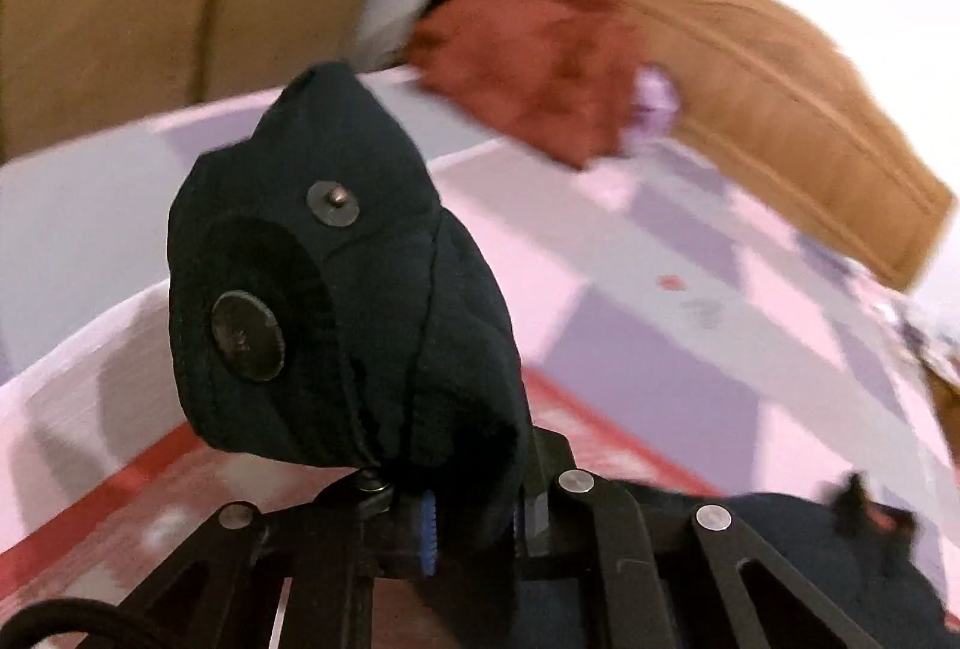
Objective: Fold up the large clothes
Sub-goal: 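Lift the held sleeve cuff with the left tool toward the jacket body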
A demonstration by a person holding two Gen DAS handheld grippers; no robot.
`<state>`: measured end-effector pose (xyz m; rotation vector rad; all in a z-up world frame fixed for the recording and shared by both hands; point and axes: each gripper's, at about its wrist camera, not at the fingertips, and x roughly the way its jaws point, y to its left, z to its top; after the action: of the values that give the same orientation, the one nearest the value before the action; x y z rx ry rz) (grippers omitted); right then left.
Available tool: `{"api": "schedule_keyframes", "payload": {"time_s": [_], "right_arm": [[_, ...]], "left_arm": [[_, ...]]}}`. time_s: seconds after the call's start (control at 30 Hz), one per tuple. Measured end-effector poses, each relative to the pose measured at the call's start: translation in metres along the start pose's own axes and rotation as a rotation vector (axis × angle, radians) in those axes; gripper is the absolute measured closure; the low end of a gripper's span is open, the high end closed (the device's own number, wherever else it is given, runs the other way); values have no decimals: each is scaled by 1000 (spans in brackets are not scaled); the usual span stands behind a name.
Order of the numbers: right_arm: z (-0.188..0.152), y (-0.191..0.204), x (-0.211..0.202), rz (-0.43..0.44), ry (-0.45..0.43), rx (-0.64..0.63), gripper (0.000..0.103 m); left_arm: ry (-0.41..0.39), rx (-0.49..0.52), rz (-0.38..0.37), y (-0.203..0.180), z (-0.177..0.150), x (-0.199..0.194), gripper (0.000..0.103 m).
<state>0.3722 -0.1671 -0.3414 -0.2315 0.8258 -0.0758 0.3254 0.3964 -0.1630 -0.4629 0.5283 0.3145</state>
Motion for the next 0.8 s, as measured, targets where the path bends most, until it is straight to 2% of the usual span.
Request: {"api": "schedule_keyframes", "payload": {"time_s": [0.13, 0.23, 0.3, 0.43, 0.53, 0.67, 0.8], "right_arm": [[5, -6, 0, 38, 22, 16, 5], [14, -16, -12, 86, 43, 9, 6], [16, -28, -32, 103, -1, 30, 6], [10, -68, -76, 103, -80, 68, 6], [-4, -103, -95, 84, -81, 100, 6], [-29, -146, -113, 51, -59, 129, 6], [-57, -181, -126, 6, -29, 163, 6]], "left_arm": [[9, 130, -125, -84, 4, -13, 93], [43, 238, -245, -162, -10, -19, 94], [59, 291, -321, -205, -25, -25, 94], [95, 407, -467, -295, -75, -35, 95], [175, 459, -550, -354, -129, -28, 95], [301, 535, -582, -412, -211, -18, 95], [391, 602, -527, -439, -283, -1, 95]]}}
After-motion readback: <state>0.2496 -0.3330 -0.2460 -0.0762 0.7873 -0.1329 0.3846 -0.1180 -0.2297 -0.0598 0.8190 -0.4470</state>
